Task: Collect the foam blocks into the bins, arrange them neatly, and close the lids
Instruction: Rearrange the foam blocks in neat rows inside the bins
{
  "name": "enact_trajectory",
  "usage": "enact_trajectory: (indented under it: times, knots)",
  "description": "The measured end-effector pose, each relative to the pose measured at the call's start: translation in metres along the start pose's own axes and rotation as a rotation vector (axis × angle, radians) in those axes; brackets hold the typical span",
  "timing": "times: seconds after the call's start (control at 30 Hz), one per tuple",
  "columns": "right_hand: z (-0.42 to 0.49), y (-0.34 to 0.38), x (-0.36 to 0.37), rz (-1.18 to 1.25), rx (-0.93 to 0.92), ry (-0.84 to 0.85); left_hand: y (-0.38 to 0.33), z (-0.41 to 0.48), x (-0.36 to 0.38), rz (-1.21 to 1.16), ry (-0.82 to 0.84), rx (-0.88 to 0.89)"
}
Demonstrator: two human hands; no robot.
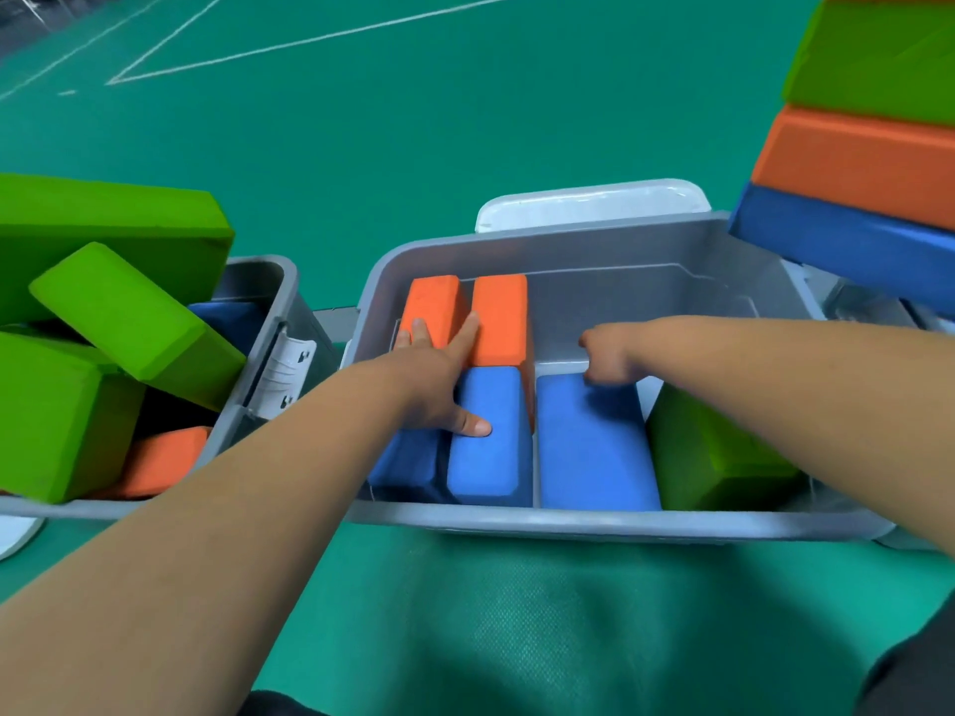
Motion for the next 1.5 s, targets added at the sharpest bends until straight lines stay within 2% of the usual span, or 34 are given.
enact_trajectory:
  times: [0.3,0.47,0.73,0.97,1.2,1.33,1.5]
  knots:
    - [0.006,-0.003,0.026,-0.036,0.040,0.091,-0.004,0.004,-0.003,0.115,0.078,-0.048]
    - [0.007,0.000,0.019,-0.173,-0.007,0.026,-0.001,0.001,-0.005,0.105,0.072,-0.061]
    - [-0.008,-0.005,-0.006,0.143,0.035,-0.051,-0.005,0.003,-0.006,0.130,0.067,-0.085]
    - [-0.034,-0.005,-0.025,0.151,-0.012,-0.120,-0.003,-0.002,-0.007,0.134,0.061,-0.095]
    - [-0.059,0.003,-0.036,0.115,0.086,-0.197,-0.008,-0.009,-0.008,0.125,0.030,-0.076]
    - [-0.080,0.017,-0.043,0.112,0.076,-0.174,-0.005,-0.010,-0.005,0.106,0.014,-0.078]
    - [-0.097,0.035,-0.040,0.172,0.161,-0.128,-0.005,-0.010,-0.005,0.104,-0.002,-0.078]
Point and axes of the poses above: each hand's wrist, its own z-axis towards the middle knuckle, its own x-axis out of the palm, y = z × x, the point moved 3 cm from there along z, towards the middle knuckle, and after that the axes turned 9 degrees about -y, right-handed, at the moved point
